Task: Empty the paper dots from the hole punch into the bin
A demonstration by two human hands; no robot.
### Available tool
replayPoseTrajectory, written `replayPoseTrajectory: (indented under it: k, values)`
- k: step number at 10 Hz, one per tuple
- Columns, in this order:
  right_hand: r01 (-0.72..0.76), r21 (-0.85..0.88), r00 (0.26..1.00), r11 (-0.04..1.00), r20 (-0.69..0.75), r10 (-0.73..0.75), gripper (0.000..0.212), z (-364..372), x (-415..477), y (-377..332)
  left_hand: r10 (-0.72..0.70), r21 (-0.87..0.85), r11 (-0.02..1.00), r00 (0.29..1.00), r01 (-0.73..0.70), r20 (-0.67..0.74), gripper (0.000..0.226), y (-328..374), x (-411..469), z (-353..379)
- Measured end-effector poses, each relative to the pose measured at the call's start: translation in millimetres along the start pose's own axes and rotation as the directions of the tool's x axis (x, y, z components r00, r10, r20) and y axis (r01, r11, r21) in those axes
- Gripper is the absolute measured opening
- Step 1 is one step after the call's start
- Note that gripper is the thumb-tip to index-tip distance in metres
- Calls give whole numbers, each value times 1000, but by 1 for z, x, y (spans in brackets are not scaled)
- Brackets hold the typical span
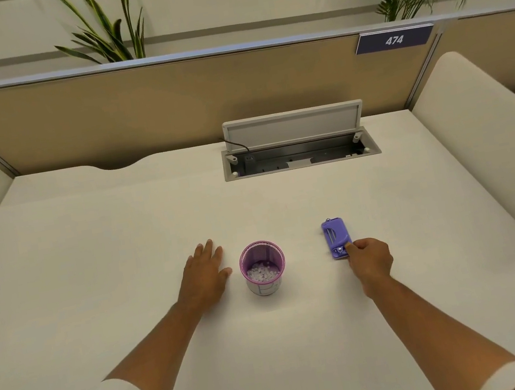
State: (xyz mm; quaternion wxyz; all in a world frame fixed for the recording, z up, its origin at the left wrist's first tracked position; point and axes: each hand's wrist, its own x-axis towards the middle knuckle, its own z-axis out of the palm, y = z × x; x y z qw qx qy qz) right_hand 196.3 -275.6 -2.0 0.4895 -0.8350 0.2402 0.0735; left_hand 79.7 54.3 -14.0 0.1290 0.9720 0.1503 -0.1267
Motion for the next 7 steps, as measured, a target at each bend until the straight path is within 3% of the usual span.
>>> replayPoseTrajectory:
  k: [4, 5, 6, 7]
  values:
    - [-13, -58, 1000, 998, 12, 14, 18, -6, 5, -1, -7, 33, 999, 1000, 6, 24, 64, 4, -4, -4]
    - [-23, -150, 999, 988, 26, 27, 19, -10, 7, -9, -9, 60, 998, 999, 7, 39, 64, 7, -6, -13]
    - [7, -277, 997, 961, 74, 15, 17, -13, 13, -19, -6, 130, 992, 997, -3, 73, 58, 12, -4, -28]
    - [11, -252, 997, 968, 75, 9, 13, -19, 13, -31, -1, 211, 977, 990, -29, 140, 48, 12, 0, -43]
